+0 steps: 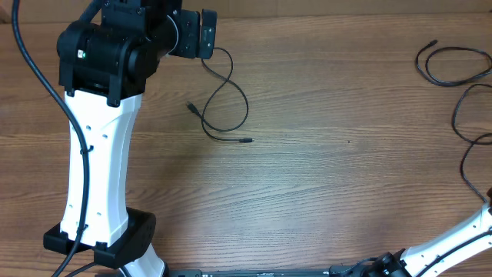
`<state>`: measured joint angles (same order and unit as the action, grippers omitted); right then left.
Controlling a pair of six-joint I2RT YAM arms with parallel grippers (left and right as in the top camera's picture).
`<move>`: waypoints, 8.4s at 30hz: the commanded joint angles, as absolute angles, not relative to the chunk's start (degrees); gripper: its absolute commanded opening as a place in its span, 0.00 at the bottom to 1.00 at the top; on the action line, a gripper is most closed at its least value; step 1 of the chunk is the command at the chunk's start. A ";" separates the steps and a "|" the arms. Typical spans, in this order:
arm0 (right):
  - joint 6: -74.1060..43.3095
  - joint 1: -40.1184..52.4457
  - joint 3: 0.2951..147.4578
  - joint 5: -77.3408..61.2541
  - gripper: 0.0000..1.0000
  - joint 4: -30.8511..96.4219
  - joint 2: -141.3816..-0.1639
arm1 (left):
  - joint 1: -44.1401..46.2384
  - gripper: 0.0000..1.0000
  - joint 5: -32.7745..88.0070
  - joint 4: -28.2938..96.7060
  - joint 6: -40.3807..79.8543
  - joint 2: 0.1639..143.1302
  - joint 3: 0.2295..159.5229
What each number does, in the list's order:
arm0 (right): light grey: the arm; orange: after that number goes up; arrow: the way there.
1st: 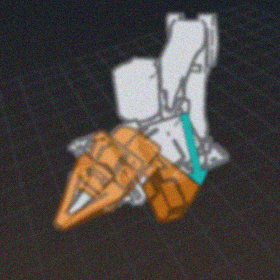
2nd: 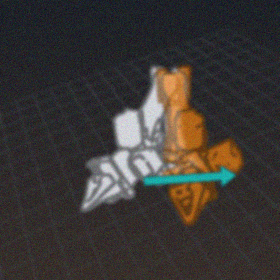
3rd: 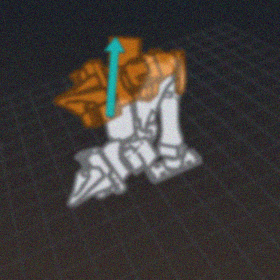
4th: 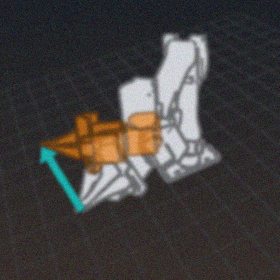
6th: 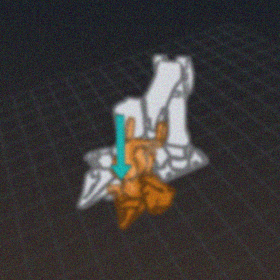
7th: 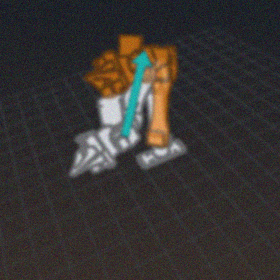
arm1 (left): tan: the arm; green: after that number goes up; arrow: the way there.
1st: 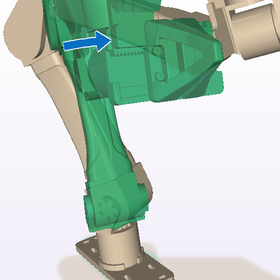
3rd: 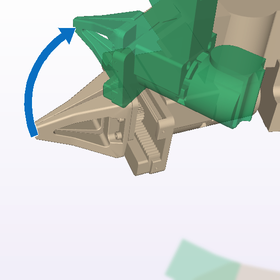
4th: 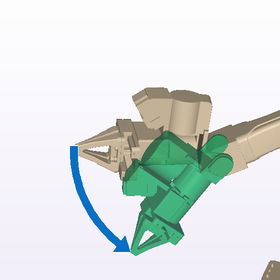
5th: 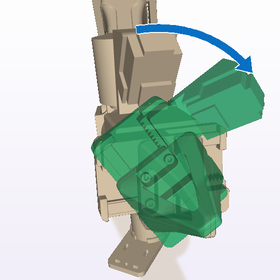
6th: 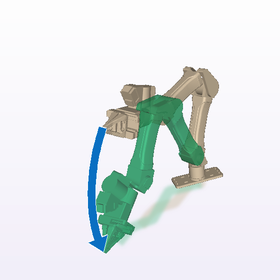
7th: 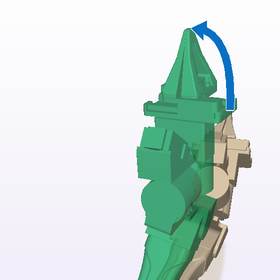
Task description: Untangle cables
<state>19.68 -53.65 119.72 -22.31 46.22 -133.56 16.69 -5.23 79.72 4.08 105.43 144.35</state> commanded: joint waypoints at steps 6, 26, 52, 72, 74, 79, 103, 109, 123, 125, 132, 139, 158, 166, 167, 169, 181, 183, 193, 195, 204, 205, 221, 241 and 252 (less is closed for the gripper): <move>18.24 -48.29 123.52 -43.59 0.73 49.06 -119.94 | 16.80 1.00 -4.84 75.02 4.34 103.57 144.53; 27.77 13.21 122.96 -31.53 0.81 61.93 -122.52 | 10.39 1.00 -4.99 65.84 8.16 103.48 144.53; -18.41 32.69 122.96 -3.27 0.84 33.08 -150.58 | 10.11 1.00 -4.86 74.00 5.08 103.48 144.53; -13.43 31.77 132.75 -3.92 1.00 35.94 -147.02 | 10.09 1.00 -4.89 77.21 4.64 103.48 144.53; -13.32 31.40 132.73 -3.90 1.00 35.35 -147.46 | 10.09 1.00 -4.89 77.69 4.64 103.48 144.53; -10.92 30.17 132.73 -3.92 1.00 33.26 -149.73 | 10.09 1.00 -4.86 78.22 4.67 103.48 144.53; -6.96 26.09 132.79 -6.48 0.04 50.22 -151.65 | 10.13 1.00 -4.91 80.16 3.11 103.48 144.53; -5.13 19.55 132.79 -3.05 0.04 58.65 -139.81 | 10.13 1.00 -4.91 80.77 2.72 103.48 144.53; -0.67 -1.63 132.84 -7.05 0.04 71.59 -113.51 | 10.13 1.00 -4.91 82.54 2.50 103.48 144.53; -2.83 -2.35 132.84 -10.59 0.06 71.46 -112.81 | 10.13 1.00 -4.91 82.48 2.50 103.48 144.53; -3.20 6.04 124.51 -26.33 0.67 72.60 -117.08 | 10.15 1.00 -4.86 82.76 2.55 103.48 144.53; 40.21 20.08 118.10 -25.98 0.93 81.60 -117.10 | 10.15 1.00 -4.89 82.67 2.52 103.48 144.51; 57.06 30.20 107.24 -23.77 1.00 60.95 -131.92 | 10.15 1.00 -4.86 85.56 2.55 103.48 144.51; 52.29 31.88 107.20 -28.10 0.29 59.61 -136.49 | 10.15 1.00 -4.86 87.05 2.55 103.48 144.51; 50.92 31.88 107.18 -28.86 0.04 59.22 -136.90 | 10.15 1.00 -4.86 87.18 2.55 103.48 144.51; 49.19 31.88 107.18 -29.08 0.04 58.48 -137.53 | 10.15 1.00 -4.86 87.29 2.55 103.48 144.51; 44.73 31.86 107.15 -29.74 0.04 58.48 -145.01 | 10.15 1.00 -4.89 89.34 2.55 103.48 144.51; 44.03 31.86 107.28 -29.76 0.04 58.78 -144.94 | 10.13 1.00 -4.89 89.34 2.55 103.48 144.51; 37.60 31.64 111.59 -29.19 0.04 63.31 -141.34 | 10.13 1.00 -4.91 89.32 2.55 103.48 144.51; 35.86 31.62 113.58 -28.56 0.04 63.81 -139.04 | 10.13 1.00 -4.89 89.34 2.55 103.48 144.51; 24.80 28.25 122.74 -18.74 0.04 63.90 -123.11 | 10.13 1.00 -4.91 88.84 2.55 103.48 144.51; 24.43 27.40 122.93 -18.22 0.04 63.86 -121.51 | 10.13 1.00 -4.89 88.62 2.55 103.48 144.51; 13.21 -12.40 123.11 -17.61 0.04 62.24 -97.84 | 10.13 1.00 -4.89 86.72 2.52 103.48 144.51; 8.99 -39.62 138.78 -24.03 0.04 47.83 -80.86 | 10.15 1.00 -4.86 85.89 2.76 104.97 144.46; 27.38 -39.64 137.82 -1.32 0.04 44.99 -89.58 | 10.13 1.00 -4.89 86.19 2.76 106.96 144.42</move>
